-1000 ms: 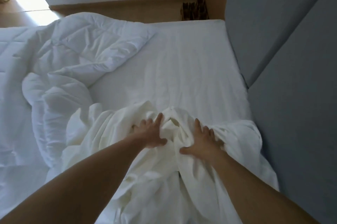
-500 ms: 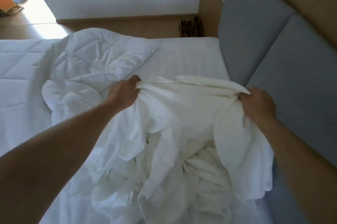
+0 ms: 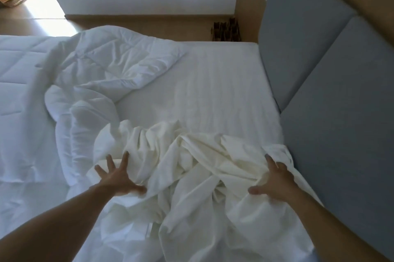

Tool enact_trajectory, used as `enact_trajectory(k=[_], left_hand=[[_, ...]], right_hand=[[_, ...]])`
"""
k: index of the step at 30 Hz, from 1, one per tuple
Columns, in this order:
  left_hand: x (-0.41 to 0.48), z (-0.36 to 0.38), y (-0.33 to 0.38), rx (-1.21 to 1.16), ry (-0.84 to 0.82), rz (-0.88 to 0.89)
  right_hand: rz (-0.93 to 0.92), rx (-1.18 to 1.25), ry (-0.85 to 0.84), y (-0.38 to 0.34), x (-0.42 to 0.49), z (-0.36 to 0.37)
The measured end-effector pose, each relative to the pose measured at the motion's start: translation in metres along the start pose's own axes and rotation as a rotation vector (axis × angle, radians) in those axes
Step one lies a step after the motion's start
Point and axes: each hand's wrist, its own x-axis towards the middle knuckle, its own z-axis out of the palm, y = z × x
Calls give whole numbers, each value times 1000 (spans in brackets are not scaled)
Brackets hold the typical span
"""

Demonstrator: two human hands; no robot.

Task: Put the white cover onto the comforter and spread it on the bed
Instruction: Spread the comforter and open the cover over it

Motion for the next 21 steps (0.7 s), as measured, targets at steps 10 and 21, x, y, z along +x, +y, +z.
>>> enact_trajectory(k=[10,21], left_hand=[[32,15,61,-125,141,36],[67,-189,187,-998,348,28]], right_hand=[[30,116,-177,13,68,37],[-153,311,-26,-80,148,-187]])
